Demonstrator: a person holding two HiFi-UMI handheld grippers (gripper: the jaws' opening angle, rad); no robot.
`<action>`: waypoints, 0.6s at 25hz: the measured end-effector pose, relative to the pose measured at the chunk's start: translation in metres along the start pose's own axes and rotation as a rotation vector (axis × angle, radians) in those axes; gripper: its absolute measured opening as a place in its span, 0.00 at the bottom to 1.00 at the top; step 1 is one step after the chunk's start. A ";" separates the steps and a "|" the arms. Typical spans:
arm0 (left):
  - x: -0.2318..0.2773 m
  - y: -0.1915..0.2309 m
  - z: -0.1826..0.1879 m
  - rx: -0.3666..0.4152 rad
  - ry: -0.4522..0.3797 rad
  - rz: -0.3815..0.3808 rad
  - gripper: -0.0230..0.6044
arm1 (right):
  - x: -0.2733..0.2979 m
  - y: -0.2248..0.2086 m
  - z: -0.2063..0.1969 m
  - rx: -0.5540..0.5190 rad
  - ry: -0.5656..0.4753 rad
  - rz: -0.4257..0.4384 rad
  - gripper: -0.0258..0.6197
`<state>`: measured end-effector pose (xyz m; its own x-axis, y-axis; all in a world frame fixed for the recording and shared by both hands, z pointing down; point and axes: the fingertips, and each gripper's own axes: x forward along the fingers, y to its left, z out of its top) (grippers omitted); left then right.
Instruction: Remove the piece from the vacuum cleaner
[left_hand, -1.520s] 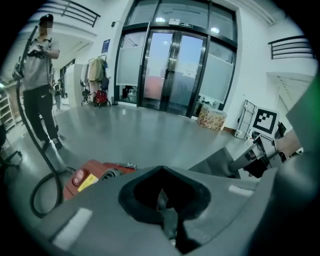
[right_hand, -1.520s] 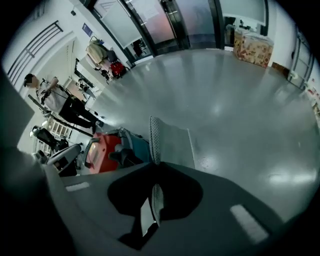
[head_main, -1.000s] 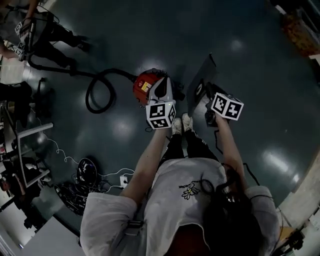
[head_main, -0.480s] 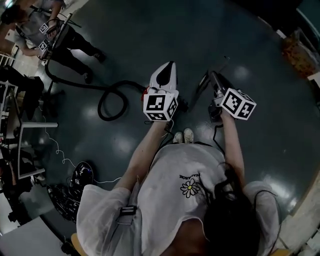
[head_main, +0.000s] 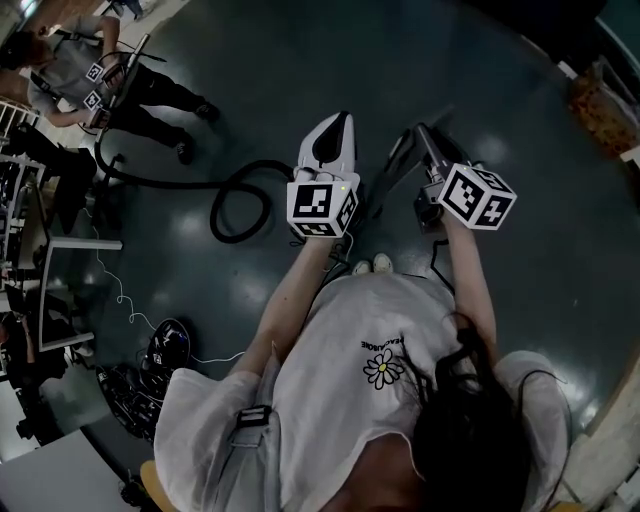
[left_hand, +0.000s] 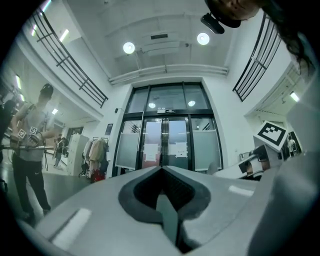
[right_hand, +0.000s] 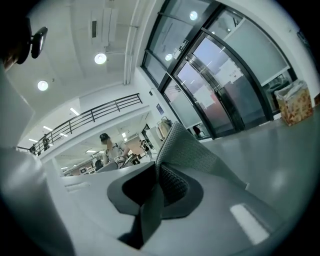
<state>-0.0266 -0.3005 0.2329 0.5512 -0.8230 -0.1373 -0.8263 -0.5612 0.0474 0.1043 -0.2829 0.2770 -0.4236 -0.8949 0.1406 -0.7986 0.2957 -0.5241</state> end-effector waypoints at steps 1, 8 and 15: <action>-0.001 0.000 0.001 0.000 -0.002 0.002 0.04 | 0.000 0.002 0.002 -0.006 -0.002 0.003 0.12; -0.008 0.000 0.006 0.001 -0.026 0.015 0.04 | -0.007 0.010 0.009 -0.067 -0.024 -0.003 0.12; -0.011 -0.006 0.014 0.004 -0.042 0.013 0.04 | -0.015 0.021 0.021 -0.108 -0.049 0.004 0.12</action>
<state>-0.0294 -0.2867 0.2199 0.5348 -0.8259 -0.1783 -0.8340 -0.5499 0.0453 0.1028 -0.2702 0.2461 -0.4080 -0.9079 0.0960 -0.8394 0.3317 -0.4305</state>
